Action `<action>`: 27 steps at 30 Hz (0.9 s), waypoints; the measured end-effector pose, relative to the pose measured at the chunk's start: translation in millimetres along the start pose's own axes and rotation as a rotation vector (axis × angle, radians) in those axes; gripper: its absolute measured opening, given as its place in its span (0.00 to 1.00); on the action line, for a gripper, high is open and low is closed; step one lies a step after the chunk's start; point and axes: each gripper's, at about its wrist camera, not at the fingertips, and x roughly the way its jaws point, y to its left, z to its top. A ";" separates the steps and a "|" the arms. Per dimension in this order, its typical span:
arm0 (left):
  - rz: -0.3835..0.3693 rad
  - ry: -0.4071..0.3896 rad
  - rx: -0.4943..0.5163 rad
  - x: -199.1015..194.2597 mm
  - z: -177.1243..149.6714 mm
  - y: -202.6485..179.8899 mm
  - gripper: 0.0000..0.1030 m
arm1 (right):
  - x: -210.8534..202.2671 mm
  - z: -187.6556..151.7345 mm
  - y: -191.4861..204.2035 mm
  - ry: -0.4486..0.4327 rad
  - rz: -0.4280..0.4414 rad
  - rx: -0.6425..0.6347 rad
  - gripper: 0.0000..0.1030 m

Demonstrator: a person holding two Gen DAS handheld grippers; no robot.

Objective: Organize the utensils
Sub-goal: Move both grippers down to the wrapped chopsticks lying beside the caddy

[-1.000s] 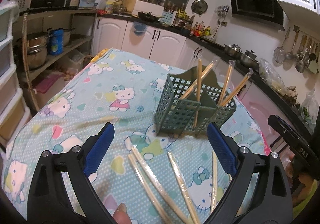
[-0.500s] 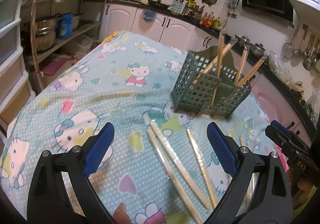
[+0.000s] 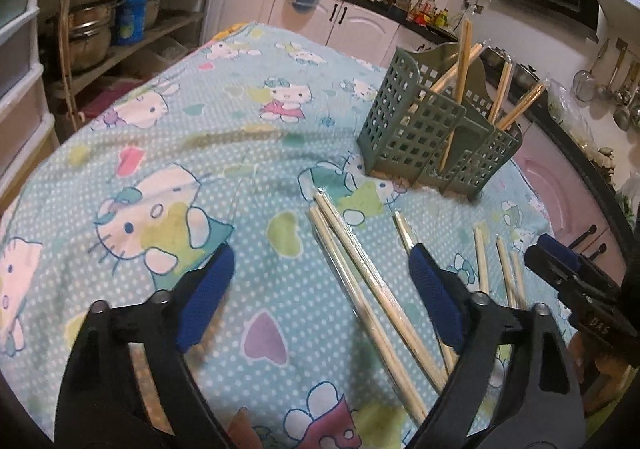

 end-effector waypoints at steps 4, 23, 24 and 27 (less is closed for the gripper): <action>-0.033 0.033 -0.013 9.2 -1.9 -0.7 0.51 | 7.9 -2.3 -2.7 0.033 -0.008 0.007 0.69; -0.048 0.161 -0.075 52.6 6.3 5.4 0.16 | 71.9 7.3 -25.9 0.226 -0.022 0.075 0.48; -0.043 0.165 -0.074 54.3 8.0 5.2 0.16 | 75.2 8.3 -26.6 0.234 -0.023 0.079 0.47; -0.033 0.172 -0.077 59.4 13.9 6.1 0.16 | 82.4 12.2 -26.5 0.241 -0.025 0.085 0.46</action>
